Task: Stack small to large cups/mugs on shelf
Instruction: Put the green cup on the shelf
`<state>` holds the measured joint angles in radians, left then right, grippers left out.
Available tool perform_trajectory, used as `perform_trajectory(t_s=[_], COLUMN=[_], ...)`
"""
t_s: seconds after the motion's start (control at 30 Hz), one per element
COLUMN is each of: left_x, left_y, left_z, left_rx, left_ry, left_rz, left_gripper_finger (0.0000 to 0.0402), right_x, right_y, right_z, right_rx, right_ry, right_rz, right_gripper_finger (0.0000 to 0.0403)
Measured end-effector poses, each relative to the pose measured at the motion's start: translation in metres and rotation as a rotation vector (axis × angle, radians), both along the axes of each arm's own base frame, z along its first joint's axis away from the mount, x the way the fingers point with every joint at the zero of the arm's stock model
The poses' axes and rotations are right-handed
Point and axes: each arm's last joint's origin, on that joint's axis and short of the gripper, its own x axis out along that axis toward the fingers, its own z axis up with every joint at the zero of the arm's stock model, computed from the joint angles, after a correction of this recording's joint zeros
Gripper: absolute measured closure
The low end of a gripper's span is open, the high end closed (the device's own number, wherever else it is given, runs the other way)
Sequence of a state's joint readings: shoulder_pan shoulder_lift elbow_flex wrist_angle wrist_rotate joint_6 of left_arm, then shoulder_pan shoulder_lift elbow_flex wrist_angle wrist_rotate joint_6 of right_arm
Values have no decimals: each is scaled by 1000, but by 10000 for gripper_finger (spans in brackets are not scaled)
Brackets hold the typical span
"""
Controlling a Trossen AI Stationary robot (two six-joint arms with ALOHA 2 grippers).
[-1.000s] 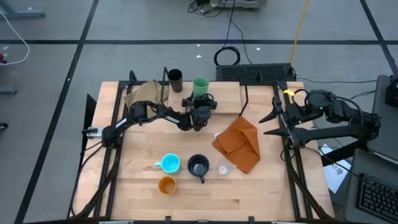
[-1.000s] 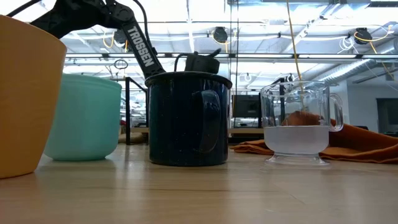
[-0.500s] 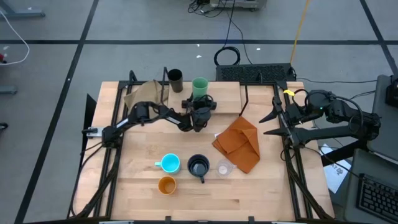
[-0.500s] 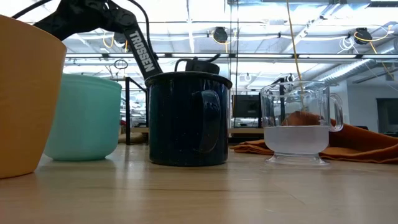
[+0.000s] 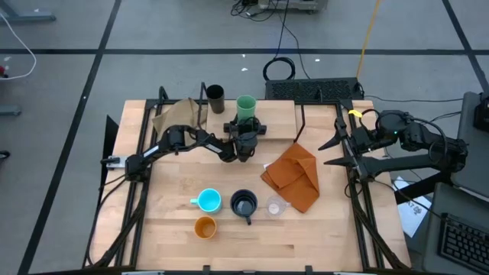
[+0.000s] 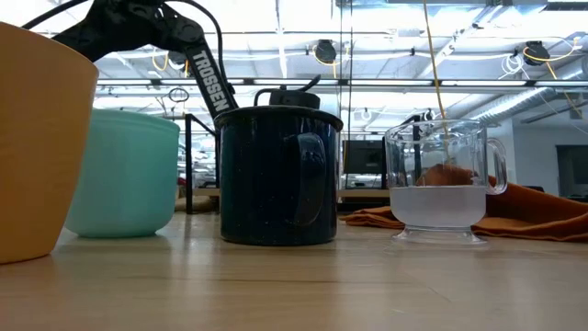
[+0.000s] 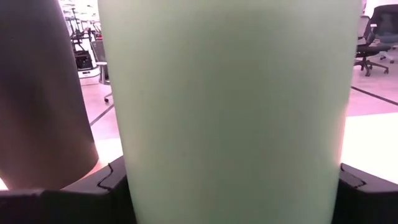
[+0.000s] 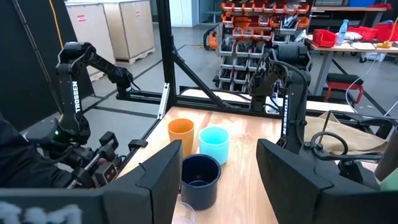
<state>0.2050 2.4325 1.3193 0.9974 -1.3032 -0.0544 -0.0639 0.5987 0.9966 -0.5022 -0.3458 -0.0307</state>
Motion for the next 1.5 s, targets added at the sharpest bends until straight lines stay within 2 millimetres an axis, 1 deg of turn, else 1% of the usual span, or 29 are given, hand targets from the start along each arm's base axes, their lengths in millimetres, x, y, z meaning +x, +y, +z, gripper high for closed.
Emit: perform_trajectory(t_s=[0.27, 0.4, 0.63, 0.8, 0.9, 1.17, 1.5], left_x=[1, 1, 1, 1, 1, 1, 4], left_y=[1, 1, 1, 1, 1, 1, -7], left_z=[-1, -1, -1, -1, -2, -2, -1], left_rx=[-5, -8, -11, -12, -13, -14, -9], left_ry=[-7, -21, -26, -27, -27, -27, -17], left_rz=[-29, -42, -57, -60, -62, -71, -90], left_gripper_finger=[99, 85, 93, 57, 46, 61, 62], right_x=[0, 0, 0, 0, 0, 0, 0], right_y=[0, 0, 0, 0, 0, 0, 0], right_z=[0, 0, 0, 0, 0, 0, 0], right_rx=[0, -3, -8, -10, -11, -10, -16], right_ry=[-2, -3, -4, -4, -5, -4, -2], right_rz=[0, 1, 1, 2, 2, 2, 3], right_gripper_finger=[204, 204, 204, 204, 204, 204, 204])
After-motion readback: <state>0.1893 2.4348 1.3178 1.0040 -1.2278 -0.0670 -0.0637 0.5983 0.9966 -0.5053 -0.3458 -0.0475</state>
